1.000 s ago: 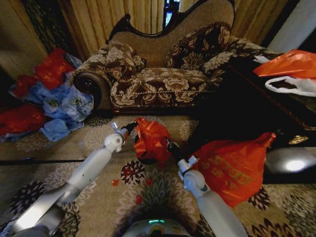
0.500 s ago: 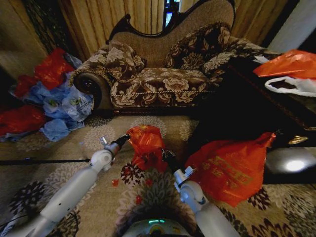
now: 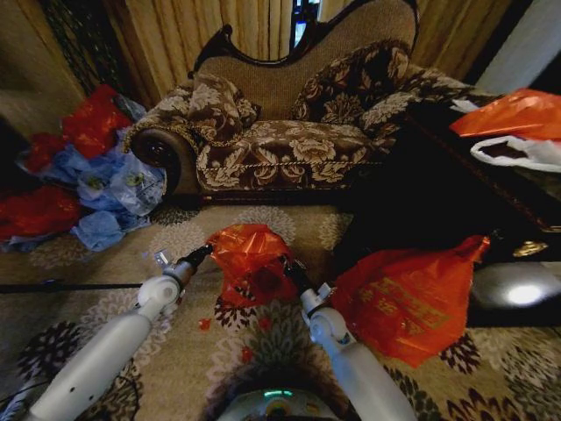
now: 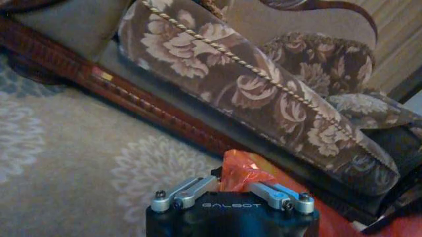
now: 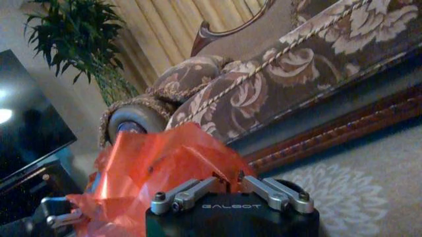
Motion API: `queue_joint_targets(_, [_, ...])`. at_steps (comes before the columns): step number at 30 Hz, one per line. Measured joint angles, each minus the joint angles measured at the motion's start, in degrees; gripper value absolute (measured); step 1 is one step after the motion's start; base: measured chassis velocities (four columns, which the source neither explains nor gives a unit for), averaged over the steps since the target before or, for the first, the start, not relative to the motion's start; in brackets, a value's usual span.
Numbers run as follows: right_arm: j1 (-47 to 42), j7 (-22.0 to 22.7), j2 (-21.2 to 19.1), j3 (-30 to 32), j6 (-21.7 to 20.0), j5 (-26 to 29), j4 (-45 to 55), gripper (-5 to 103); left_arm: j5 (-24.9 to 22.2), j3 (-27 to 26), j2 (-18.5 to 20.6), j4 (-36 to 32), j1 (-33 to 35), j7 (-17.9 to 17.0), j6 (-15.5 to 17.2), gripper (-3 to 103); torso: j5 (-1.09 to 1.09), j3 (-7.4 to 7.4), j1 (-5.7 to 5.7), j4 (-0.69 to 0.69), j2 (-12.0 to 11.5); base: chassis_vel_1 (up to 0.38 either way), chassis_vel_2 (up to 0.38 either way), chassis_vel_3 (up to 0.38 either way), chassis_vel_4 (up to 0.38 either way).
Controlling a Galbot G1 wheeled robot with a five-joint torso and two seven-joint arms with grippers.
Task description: Place a garbage bag over the trash bin.
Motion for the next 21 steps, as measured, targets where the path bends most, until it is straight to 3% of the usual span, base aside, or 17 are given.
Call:
queue_joint_targets(5, [1.5, 0.4, -0.7, 1.3, 0.1, 0.3, -0.2, 0, -0.5, 3.2, -2.5, 2.8, -5.6, -2.1, 1.0, 0, 0.01, 0.0, 0.0, 0.0, 0.0, 0.0, 0.0, 0.0, 0.0])
queue_joint_targets(8, [2.4, 0.8, -1.8, 3.6, 0.1, 1.2, -0.1, 0, -2.3, 8.9, -5.9, 6.8, -13.7, -5.4, 2.2, 0, 0.01, 0.01, 0.01, -0.01, 0.0, 0.0, 0.0, 0.0, 0.0])
queue_joint_targets(16, [1.2, 0.7, -4.1, 7.1, 0.2, 2.1, 3.2, 0, -5.0, 16.2, -9.9, 12.4, -25.8, -6.6, 2.7, 0, 0.03, 0.01, 0.01, 0.0, 0.0, 0.0, 0.0, 0.0, 0.0])
queue_joint_targets(21, [-0.6, 0.6, -4.8, 7.6, 0.1, 2.4, 5.6, 0, -5.8, 17.3, -11.0, 14.1, -28.6, -6.4, 3.0, 0, 0.02, 0.01, 0.0, -0.02, 0.0, 0.0, 0.0, 0.0, 0.0])
